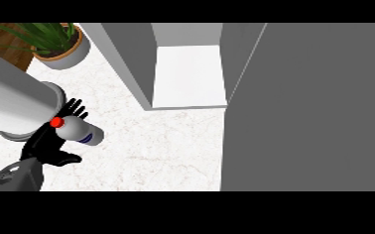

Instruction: Pick up the bottled water, place it into the cabinet and close the cabinet

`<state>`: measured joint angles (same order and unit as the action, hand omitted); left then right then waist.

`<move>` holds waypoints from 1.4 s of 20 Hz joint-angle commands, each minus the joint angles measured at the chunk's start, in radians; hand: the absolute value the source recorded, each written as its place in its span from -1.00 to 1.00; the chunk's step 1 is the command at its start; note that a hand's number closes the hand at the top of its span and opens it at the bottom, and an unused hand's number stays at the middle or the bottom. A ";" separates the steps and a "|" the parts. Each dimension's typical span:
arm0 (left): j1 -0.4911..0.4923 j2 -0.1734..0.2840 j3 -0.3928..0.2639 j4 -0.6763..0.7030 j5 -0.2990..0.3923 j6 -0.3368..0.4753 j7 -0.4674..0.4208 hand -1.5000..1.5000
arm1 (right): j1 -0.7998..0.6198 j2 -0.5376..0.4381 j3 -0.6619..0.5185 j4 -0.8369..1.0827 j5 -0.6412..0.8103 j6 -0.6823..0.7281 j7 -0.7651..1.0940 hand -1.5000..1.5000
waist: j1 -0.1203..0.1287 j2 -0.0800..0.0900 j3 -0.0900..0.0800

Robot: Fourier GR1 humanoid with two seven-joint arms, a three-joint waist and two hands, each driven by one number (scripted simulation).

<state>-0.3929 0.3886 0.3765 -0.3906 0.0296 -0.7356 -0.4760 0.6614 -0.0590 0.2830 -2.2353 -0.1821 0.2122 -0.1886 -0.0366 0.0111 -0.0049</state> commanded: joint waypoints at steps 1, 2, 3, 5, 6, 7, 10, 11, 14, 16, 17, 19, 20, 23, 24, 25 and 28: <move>-0.028 -0.009 -0.016 0.082 -0.021 -0.096 -0.103 -1.00 | -0.050 0.003 -0.010 0.020 -0.017 -0.001 0.011 -1.00 | 0.002 0.003 0.000; -0.031 -0.015 -0.017 0.079 -0.018 -0.100 -0.111 -1.00 | -0.005 0.012 0.040 -0.004 0.020 -0.018 0.027 -1.00 | -0.001 0.001 -0.001; -0.013 -0.041 -0.020 0.078 -0.022 -0.077 -0.143 -1.00 | -0.001 0.003 0.015 0.052 0.016 0.014 -0.046 -1.00 | -0.004 0.000 -0.001; -0.066 -0.031 -0.020 0.107 -0.016 -0.098 -0.095 -1.00 | -0.085 0.012 -0.020 0.015 -0.013 -0.030 0.050 -1.00 | 0.008 0.002 0.000; -0.038 -0.042 -0.007 0.122 -0.004 -0.092 -0.120 -1.00 | -0.038 0.020 -0.005 0.085 -0.003 -0.001 -0.045 -1.00 | 0.000 0.001 0.000; -0.047 -0.060 -0.015 0.116 -0.002 -0.108 -0.106 -1.00 | 0.020 0.010 0.028 0.006 0.005 -0.008 -0.011 -1.00 | -0.002 -0.002 0.000; -0.089 -0.043 -0.010 0.136 0.017 -0.178 -0.054 -1.00 | -0.071 0.016 -0.004 0.042 -0.005 -0.024 0.025 -1.00 | 0.003 0.003 -0.001; -0.060 -0.057 -0.013 0.136 0.018 -0.189 -0.072 -1.00 | -0.022 -0.009 -0.021 0.026 -0.024 0.004 -0.006 -1.00 | -0.001 0.000 0.000; -0.058 -0.049 -0.009 0.144 0.029 -0.216 -0.063 -1.00 | -0.035 0.028 0.039 0.083 0.022 -0.011 -0.033 -1.00 | 0.004 0.001 0.000; -0.071 -0.079 -0.009 0.156 0.030 -0.189 -0.053 -1.00 | -0.068 0.032 0.027 0.076 0.014 -0.029 0.004 -1.00 | 0.002 0.004 -0.001; -0.096 -0.053 0.005 0.154 0.051 -0.223 -0.025 -1.00 | -0.057 -0.007 -0.040 0.068 -0.046 0.012 -0.021 -1.00 | 0.002 0.001 0.000; -0.090 -0.091 -0.011 0.132 0.043 -0.227 -0.035 -1.00 | -0.032 0.007 0.014 0.029 -0.011 -0.006 -0.009 -1.00 | 0.002 -0.002 0.000; -0.084 -0.097 -0.012 0.136 0.050 -0.256 -0.024 -1.00 | -0.058 -0.006 -0.014 0.073 -0.022 0.003 -0.003 -1.00 | 0.009 -0.001 0.001; -0.056 -0.072 -0.030 0.108 0.036 -0.284 -0.037 -1.00 | -0.048 0.007 -0.009 0.086 -0.010 -0.011 -0.019 -1.00 | 0.013 -0.003 0.001; -0.056 -0.108 -0.037 0.102 0.029 -0.251 -0.051 -1.00 | -0.021 -0.004 -0.009 0.036 -0.038 -0.001 -0.011 -1.00 | 0.004 -0.002 0.000; -0.083 -0.134 -0.039 0.106 0.032 -0.228 -0.032 1.00 | -0.028 -0.005 0.012 0.015 -0.004 -0.011 0.005 -1.00 | 0.002 -0.002 0.000; -0.063 -0.135 -0.056 0.079 0.019 -0.231 -0.061 1.00 | -0.031 -0.002 -0.005 0.023 -0.042 -0.014 0.018 -1.00 | 0.007 -0.002 0.001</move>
<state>-0.4714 0.2874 0.3433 -0.2906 0.0664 -0.8558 -0.4089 0.6269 -0.0583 0.2818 -2.1889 -0.2080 0.2064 -0.1941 -0.0312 0.0095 -0.0042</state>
